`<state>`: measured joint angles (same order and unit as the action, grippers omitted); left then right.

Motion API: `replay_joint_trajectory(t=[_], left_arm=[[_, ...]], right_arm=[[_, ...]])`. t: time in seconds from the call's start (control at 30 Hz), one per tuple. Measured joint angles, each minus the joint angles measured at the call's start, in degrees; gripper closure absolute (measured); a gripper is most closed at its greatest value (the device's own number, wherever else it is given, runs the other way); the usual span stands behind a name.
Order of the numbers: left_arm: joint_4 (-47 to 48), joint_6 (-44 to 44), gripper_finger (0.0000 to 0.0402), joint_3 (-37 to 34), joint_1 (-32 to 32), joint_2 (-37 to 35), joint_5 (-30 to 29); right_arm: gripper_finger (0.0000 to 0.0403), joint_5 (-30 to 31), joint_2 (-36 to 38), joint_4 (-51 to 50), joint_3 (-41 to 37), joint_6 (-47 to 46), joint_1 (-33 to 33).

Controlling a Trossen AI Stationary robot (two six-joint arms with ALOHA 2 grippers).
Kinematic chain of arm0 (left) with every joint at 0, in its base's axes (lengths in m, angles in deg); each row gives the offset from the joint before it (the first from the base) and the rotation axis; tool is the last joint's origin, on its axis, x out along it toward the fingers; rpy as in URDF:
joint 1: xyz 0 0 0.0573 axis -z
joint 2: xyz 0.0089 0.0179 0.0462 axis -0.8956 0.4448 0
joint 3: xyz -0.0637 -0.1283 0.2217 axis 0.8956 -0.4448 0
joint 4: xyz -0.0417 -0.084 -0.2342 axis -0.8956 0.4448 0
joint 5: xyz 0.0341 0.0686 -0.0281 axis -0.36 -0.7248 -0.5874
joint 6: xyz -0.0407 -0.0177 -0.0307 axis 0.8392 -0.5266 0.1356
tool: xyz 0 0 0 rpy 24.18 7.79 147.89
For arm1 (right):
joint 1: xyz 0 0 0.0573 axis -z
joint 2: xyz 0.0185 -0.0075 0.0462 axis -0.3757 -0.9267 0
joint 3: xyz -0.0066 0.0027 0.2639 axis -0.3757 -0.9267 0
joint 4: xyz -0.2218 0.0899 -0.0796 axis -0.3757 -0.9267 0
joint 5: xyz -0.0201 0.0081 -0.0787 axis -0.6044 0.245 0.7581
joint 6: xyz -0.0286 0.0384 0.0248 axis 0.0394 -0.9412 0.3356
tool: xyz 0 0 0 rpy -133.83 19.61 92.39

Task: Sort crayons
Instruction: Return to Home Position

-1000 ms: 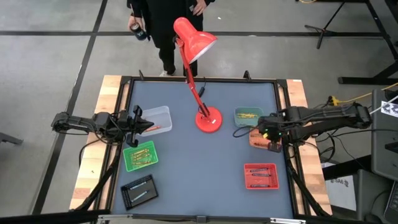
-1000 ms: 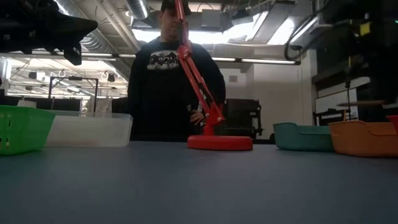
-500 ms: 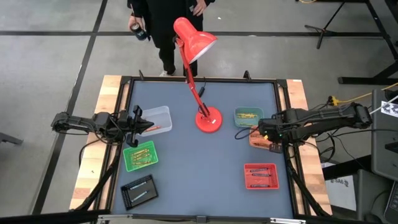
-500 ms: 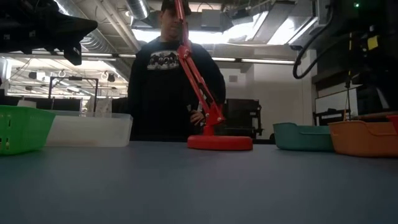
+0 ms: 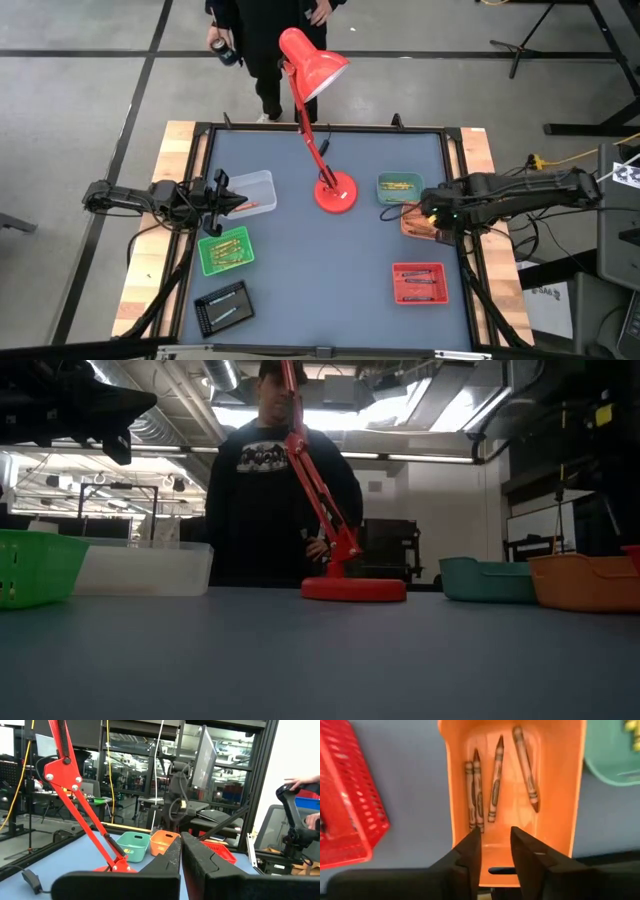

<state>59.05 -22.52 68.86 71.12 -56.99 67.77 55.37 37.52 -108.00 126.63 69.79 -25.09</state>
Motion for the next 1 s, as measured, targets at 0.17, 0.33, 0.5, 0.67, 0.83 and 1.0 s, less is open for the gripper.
replay_joint_trajectory(t=[0.17, 0.33, 0.5, 0.67, 0.83, 1.0], left_arm=[[0.0, 0.0, 0.0401, 0.0, 0.0, 0.0, 0.0], [0.0, 0.0, 0.0401, 0.0, 0.0, 0.0, 0.0], [0.0, 0.0, 0.0401, 0.0, 0.0, 0.0, 0.0], [0.0, 0.0, 0.0401, 0.0, 0.0, 0.0, 0.0], [0.0, 0.0, 0.0401, 0.0, 0.0, 0.0, 0.0], [0.0, 0.0, 0.0401, 0.0, 0.0, 0.0, 0.0]], right_arm=[[0.0357, 0.0, 7.5, 0.6, 0.0, -0.3, 0.1], [0.0398, -0.5, 12.1, 4.1, -0.1, -0.4, 0.1], [0.0399, -5.0, 17.0, 17.0, -3.0, -1.2, 0.1], [0.04, -6.8, 21.3, 35.2, -8.2, -2.6, 0.0], [0.0401, -6.4, 25.2, 55.3, -16.1, -2.6, 0.0], [0.0402, -5.0, 29.6, 64.4, -22.6, -1.8, 0.0]])
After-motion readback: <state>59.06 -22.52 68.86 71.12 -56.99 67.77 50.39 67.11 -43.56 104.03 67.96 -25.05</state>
